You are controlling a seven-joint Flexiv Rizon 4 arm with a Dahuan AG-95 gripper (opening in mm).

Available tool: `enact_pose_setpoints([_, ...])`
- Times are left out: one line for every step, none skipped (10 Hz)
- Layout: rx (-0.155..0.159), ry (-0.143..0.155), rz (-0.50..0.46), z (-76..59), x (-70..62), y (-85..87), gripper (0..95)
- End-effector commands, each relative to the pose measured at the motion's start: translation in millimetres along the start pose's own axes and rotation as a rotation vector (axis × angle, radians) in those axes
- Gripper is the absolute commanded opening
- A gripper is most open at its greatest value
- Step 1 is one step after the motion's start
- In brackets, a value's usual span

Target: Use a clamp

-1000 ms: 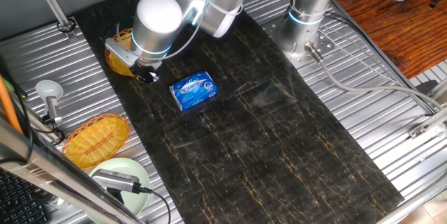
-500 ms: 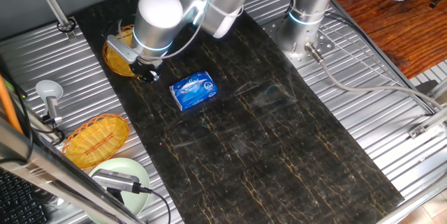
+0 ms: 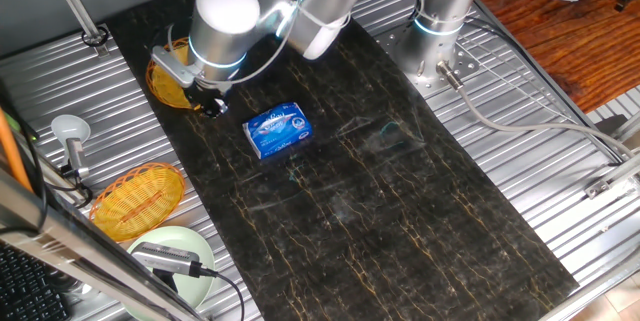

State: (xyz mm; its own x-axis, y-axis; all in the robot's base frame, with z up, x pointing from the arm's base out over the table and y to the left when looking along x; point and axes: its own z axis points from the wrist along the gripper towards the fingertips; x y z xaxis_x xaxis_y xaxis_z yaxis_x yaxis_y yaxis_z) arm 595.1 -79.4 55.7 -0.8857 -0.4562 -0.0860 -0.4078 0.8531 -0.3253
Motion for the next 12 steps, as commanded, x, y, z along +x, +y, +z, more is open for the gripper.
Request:
enact_pose_setpoints([-0.004, 0.003, -0.005, -0.1, -0.4, -0.6, 57.0])
enact_pose_setpoints([-0.011, 0.010, -0.003, -0.7, -0.4, -0.4, 57.0])
enact_pose_setpoints([-0.044, 0.028, 0.010, -4.1, 0.0, 0.7, 57.0])
enact_pose_setpoints([-0.101, 0.044, 0.042, -13.4, 0.3, 3.9, 57.0])
enact_pose_setpoints([-0.141, 0.056, 0.066, -22.7, 0.0, 7.5, 57.0])
enact_pose_setpoints([-0.212, 0.065, 0.107, -38.9, -3.6, 16.1, 38.0])
enact_pose_setpoints([-0.268, 0.065, 0.167, -50.8, -8.2, 25.4, 19.0])
enact_pose_setpoints([-0.313, 0.062, 0.205, -60.6, -12.6, 33.5, 0.0])
enact_pose_setpoints([-0.335, 0.064, 0.224, -67.1, -17.1, 40.6, 0.0])
enact_pose_setpoints([-0.375, 0.074, 0.258, -71.0, -22.0, 47.3, 0.0])
enact_pose_setpoints([-0.479, 0.095, 0.326, -74.7, -32.0, 60.3, 0.0])
enact_pose_setpoints([-0.494, 0.103, 0.334, -77.1, -38.2, 68.4, 0.0])
